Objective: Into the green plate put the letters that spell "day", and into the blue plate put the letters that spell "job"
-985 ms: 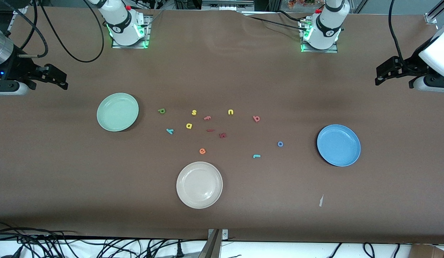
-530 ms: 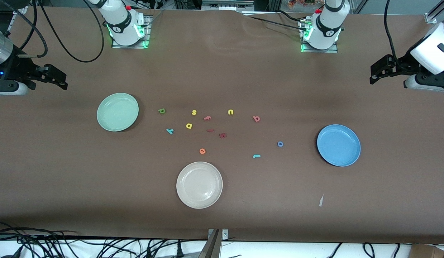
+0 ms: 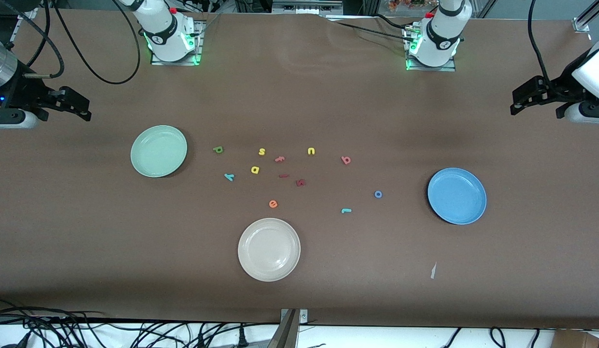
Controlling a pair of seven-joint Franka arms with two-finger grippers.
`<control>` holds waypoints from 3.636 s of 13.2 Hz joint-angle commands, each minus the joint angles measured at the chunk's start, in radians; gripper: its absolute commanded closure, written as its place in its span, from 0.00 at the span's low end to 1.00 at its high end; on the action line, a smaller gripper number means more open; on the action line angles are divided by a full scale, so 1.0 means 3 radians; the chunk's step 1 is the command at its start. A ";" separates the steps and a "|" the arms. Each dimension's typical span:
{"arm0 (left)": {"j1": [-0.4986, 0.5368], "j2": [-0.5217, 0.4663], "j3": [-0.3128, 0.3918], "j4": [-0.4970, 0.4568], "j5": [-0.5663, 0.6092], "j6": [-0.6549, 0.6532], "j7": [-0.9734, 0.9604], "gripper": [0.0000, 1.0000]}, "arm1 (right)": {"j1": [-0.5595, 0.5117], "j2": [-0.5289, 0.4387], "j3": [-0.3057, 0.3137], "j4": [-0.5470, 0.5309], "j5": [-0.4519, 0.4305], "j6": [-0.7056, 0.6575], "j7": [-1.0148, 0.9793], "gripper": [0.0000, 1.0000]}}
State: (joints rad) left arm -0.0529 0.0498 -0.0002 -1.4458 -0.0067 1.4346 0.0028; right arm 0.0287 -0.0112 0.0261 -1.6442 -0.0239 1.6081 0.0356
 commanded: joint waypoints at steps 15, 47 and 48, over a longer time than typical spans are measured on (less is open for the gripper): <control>0.0013 0.0003 -0.0025 0.0064 -0.0054 -0.0119 -0.0019 0.00 | 0.0415 0.0405 0.0087 -0.0057 0.0013 0.0104 0.0406 0.00; -0.0028 -0.0002 -0.0081 0.0074 -0.0059 -0.0155 -0.0025 0.00 | 0.1837 0.2098 0.0061 -0.0788 -0.0238 0.3020 0.3011 0.39; -0.0028 -0.0002 -0.0081 0.0074 -0.0059 -0.0155 -0.0025 0.00 | 0.1842 0.2103 0.0061 -0.0788 -0.0238 0.3030 0.3016 0.39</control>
State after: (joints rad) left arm -0.0615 0.0492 -0.0268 -1.4438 -0.0068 1.4089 0.0023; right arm 0.5675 0.6054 0.0514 -1.8807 -0.0773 2.4894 0.9137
